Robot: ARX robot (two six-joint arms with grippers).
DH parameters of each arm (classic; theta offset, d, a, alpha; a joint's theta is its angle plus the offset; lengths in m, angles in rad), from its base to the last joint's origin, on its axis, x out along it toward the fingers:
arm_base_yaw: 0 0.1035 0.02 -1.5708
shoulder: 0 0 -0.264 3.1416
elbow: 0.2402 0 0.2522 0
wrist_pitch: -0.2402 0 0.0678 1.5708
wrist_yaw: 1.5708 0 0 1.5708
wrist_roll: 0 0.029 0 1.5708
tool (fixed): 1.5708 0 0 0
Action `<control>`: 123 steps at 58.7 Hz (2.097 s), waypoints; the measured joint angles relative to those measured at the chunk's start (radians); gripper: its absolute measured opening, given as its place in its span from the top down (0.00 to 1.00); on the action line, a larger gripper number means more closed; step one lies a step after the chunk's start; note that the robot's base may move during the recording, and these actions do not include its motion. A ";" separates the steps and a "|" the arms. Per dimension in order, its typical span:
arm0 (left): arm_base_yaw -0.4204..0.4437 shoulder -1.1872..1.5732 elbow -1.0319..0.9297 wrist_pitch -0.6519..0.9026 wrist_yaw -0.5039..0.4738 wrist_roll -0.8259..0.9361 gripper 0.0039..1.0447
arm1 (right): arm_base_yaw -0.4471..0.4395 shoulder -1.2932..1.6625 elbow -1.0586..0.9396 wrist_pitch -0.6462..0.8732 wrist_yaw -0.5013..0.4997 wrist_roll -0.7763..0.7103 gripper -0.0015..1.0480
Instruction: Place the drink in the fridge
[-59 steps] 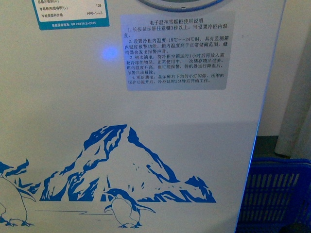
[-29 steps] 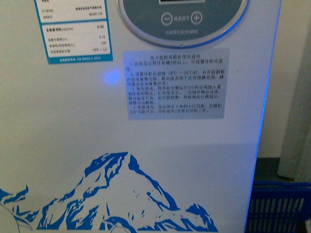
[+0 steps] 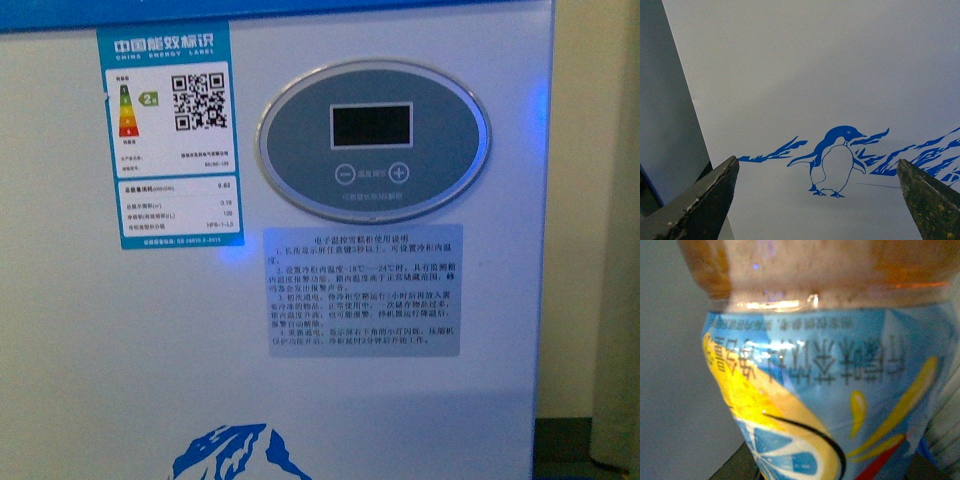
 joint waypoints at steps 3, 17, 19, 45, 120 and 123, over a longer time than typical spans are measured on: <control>0.000 0.000 0.000 0.000 0.000 0.000 0.08 | 0.000 -0.098 -0.022 -0.018 0.003 -0.017 0.65; 0.000 0.000 0.000 0.000 0.000 0.000 0.08 | 0.036 -0.566 -0.120 -0.208 0.065 -0.032 0.65; 0.000 0.000 0.000 0.000 0.000 0.000 0.08 | 0.053 -0.609 -0.129 -0.226 0.087 -0.032 0.65; 0.000 0.000 0.000 0.000 0.000 0.000 0.08 | 0.251 -0.840 -0.175 -0.269 0.418 0.014 0.65; 0.000 0.000 0.000 0.000 0.001 0.000 0.08 | 0.303 -0.862 -0.262 -0.253 0.536 0.011 0.65; 0.000 0.000 0.000 0.000 -0.001 0.000 0.08 | 0.303 -0.862 -0.262 -0.253 0.536 0.011 0.65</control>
